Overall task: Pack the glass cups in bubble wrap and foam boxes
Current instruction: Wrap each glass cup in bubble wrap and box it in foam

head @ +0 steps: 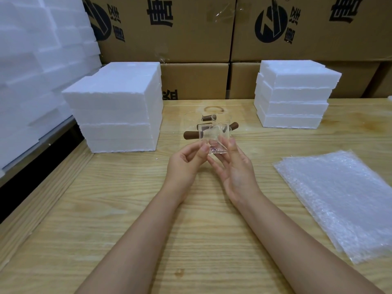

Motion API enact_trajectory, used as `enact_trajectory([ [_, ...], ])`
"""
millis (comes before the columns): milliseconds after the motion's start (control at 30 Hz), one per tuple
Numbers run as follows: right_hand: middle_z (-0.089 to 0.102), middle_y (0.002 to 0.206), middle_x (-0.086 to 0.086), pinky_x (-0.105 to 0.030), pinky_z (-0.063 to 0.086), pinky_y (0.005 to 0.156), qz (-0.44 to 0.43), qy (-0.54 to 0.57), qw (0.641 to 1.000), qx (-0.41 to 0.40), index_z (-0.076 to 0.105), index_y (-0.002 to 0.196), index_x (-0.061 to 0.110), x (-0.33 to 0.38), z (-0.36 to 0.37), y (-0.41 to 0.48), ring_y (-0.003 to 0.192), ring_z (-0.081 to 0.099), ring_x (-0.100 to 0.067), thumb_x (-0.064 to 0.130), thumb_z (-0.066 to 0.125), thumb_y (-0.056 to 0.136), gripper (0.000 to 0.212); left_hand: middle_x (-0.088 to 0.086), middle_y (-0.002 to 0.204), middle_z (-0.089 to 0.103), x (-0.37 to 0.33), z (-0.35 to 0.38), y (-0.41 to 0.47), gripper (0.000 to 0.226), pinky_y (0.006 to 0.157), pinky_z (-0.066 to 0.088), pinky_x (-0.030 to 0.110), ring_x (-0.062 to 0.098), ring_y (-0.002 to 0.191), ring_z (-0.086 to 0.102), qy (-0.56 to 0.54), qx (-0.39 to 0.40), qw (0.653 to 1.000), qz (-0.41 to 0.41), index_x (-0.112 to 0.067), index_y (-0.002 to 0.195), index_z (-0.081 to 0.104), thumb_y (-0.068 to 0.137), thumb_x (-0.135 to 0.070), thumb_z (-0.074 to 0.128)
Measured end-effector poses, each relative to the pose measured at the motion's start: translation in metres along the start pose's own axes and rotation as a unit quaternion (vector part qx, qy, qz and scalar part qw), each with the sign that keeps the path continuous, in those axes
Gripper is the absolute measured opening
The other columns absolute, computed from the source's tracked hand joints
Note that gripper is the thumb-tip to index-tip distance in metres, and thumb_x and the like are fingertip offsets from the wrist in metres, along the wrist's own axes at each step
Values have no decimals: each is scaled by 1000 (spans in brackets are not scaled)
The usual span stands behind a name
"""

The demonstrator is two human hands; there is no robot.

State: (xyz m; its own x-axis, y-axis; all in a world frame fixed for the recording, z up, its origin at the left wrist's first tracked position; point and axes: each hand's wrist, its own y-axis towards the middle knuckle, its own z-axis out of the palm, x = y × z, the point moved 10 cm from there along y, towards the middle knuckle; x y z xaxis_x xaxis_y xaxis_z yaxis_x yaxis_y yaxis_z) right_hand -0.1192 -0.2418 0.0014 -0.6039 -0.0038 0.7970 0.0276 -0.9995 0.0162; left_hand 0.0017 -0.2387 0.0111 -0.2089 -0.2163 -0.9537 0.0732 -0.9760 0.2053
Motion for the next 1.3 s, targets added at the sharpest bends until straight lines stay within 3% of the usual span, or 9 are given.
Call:
enact_trajectory([
  [267,63,115,-7,-25,52,79,-124,-89,988,-11,55,112,30,21,-1,-2,91,68,-12,42,79,67,52,1,100,75,-2,-5,1,40,87,54,22,10,98,69,28,-33,999,18,-18,101,67,66,-35,75],
  [400,59,108,-6,-25,51,75,-141,-125,981,-33,53,105,36,25,-5,-1,85,65,-12,35,82,63,51,2,100,70,-5,4,0,29,75,51,13,0,85,68,52,-20,998,32,-17,100,62,75,-12,76],
  [533,66,103,-5,-27,54,78,-95,-42,994,-23,56,114,23,20,-7,2,86,68,-14,37,76,66,54,8,112,68,-3,4,-1,43,90,53,28,13,102,67,6,-12,1000,13,-17,106,60,68,-34,70],
  [633,71,104,-5,-29,56,80,-54,8,999,-1,60,116,13,15,-4,3,94,68,-22,37,68,75,48,7,113,70,0,3,-2,57,92,53,32,20,110,66,-52,-18,998,-19,-8,119,58,72,-39,64],
  [800,70,113,-10,-30,56,82,-38,-30,999,15,64,115,13,9,2,2,97,67,-22,46,62,75,52,0,109,72,-2,14,-4,35,89,53,26,15,107,66,-25,42,999,-19,-21,109,68,79,-35,60],
  [967,73,100,-1,-21,53,72,-96,-135,986,-3,68,113,20,19,1,0,95,67,-7,55,53,78,51,10,112,71,-8,10,-4,40,93,54,33,24,111,65,-19,10,1000,7,-12,111,68,77,-33,63],
  [1100,67,111,8,-27,55,79,-170,-200,964,-37,61,118,32,32,0,-6,96,64,-5,51,53,84,41,-5,103,74,-8,8,-3,36,83,56,24,15,105,68,-30,7,999,15,-16,101,68,72,-36,68],
  [1200,57,118,0,-21,50,81,-229,-258,938,-25,52,122,42,44,5,-13,100,59,-3,45,62,86,38,-9,100,75,-11,3,-2,35,89,55,26,9,105,67,-14,-4,999,44,-19,102,68,71,-35,72],
  [1300,55,116,-5,-14,49,77,-226,-231,946,3,50,122,42,42,11,-13,93,60,-1,32,68,84,44,-10,100,74,-20,4,-4,26,87,53,21,7,103,68,3,5,996,84,-31,98,73,73,-31,75],
])
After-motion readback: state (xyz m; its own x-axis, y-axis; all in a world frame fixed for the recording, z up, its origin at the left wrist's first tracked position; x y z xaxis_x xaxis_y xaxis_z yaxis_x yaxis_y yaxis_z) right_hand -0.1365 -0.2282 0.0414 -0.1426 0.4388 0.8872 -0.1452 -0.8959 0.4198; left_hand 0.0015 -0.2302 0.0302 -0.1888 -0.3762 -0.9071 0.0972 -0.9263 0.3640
